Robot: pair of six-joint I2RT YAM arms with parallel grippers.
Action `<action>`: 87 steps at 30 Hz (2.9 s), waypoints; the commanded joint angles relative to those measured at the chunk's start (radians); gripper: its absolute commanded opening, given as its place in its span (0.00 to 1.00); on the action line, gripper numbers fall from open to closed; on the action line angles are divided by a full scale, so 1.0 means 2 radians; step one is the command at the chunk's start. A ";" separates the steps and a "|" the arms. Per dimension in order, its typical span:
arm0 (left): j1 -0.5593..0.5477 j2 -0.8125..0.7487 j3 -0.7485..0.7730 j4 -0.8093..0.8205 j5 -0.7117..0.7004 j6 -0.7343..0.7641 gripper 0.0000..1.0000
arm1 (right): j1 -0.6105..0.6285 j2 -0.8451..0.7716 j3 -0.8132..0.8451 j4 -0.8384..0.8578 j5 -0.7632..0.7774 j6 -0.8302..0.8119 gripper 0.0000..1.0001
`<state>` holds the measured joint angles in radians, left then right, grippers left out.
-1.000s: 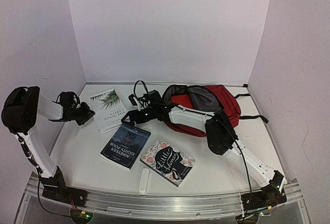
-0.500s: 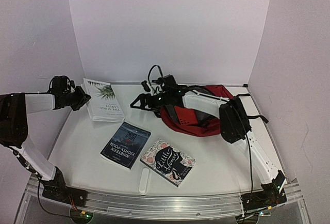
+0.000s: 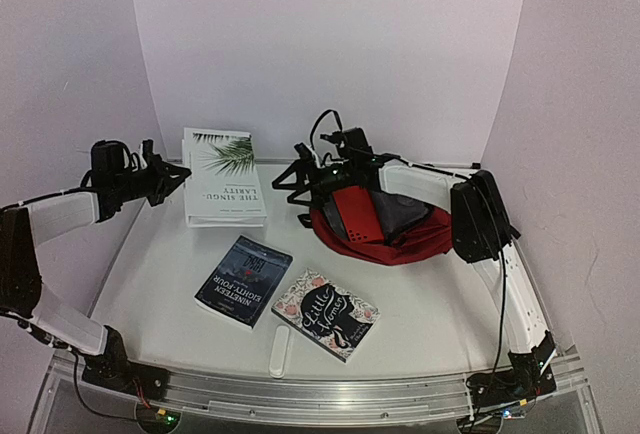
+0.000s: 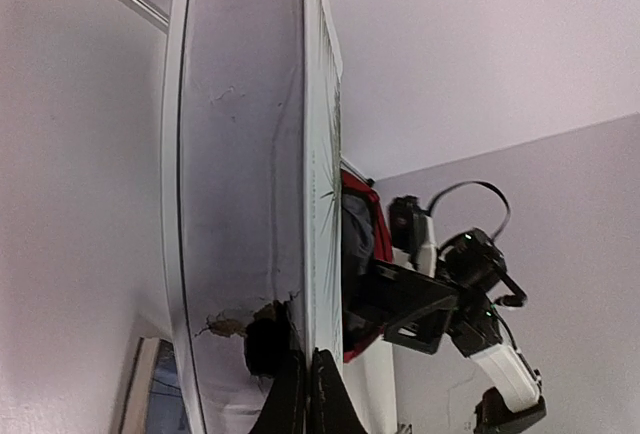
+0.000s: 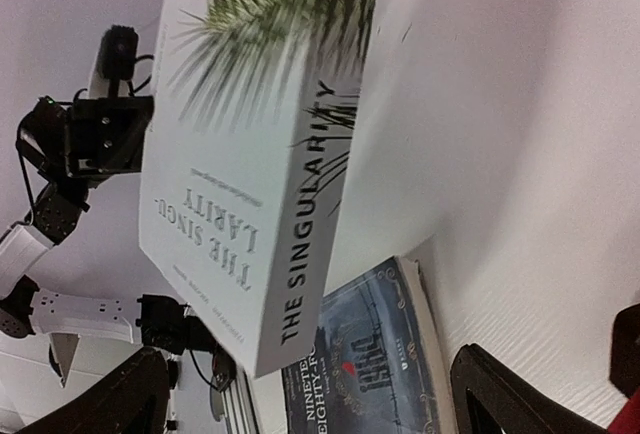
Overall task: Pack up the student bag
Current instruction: Pick up the book from the center of the board.
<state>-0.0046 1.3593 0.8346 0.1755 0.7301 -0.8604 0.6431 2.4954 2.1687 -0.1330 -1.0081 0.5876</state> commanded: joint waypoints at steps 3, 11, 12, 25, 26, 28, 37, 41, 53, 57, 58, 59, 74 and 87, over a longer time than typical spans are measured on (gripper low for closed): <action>-0.035 -0.038 -0.028 0.105 0.090 -0.040 0.00 | 0.020 -0.033 -0.019 0.028 -0.080 0.005 0.98; -0.043 -0.040 -0.042 0.152 0.141 -0.065 0.00 | 0.028 -0.074 -0.084 0.127 -0.121 0.043 0.87; -0.044 -0.039 -0.043 0.154 0.143 -0.065 0.00 | 0.027 -0.076 -0.089 0.148 -0.124 0.065 0.82; -0.045 -0.013 -0.035 0.186 0.135 -0.091 0.02 | 0.026 -0.031 -0.105 0.662 -0.118 0.528 0.30; -0.045 -0.016 -0.034 0.181 0.127 -0.089 0.08 | 0.024 -0.033 -0.111 0.662 -0.110 0.527 0.29; -0.045 -0.028 -0.033 0.165 0.102 -0.082 0.26 | 0.018 -0.040 -0.122 0.662 -0.088 0.528 0.23; -0.046 -0.132 -0.093 0.135 -0.081 -0.084 0.81 | -0.026 -0.068 -0.170 0.631 0.014 0.510 0.15; -0.081 -0.156 -0.164 0.212 -0.156 -0.133 0.91 | -0.035 -0.096 -0.201 0.543 0.063 0.427 0.15; -0.236 -0.001 -0.151 0.361 -0.267 -0.147 0.96 | -0.032 -0.115 -0.243 0.470 0.136 0.393 0.21; -0.265 0.053 -0.128 0.412 -0.295 -0.153 0.96 | -0.026 -0.137 -0.267 0.459 0.152 0.376 0.21; -0.271 0.062 -0.126 0.431 -0.303 -0.153 0.96 | -0.023 -0.140 -0.272 0.460 0.154 0.375 0.21; -0.275 0.071 -0.123 0.448 -0.307 -0.151 0.96 | -0.021 -0.142 -0.276 0.461 0.155 0.375 0.21; -0.312 0.244 -0.104 0.657 -0.324 -0.237 0.79 | 0.002 -0.129 -0.287 0.514 0.181 0.417 0.21; -0.316 0.204 -0.105 0.587 -0.346 -0.237 0.85 | -0.016 -0.131 -0.276 0.517 0.180 0.430 0.19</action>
<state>-0.6350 1.7885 0.5930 1.3214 0.0595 -1.3172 0.6109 2.2887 1.5755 0.7875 -0.6282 1.4236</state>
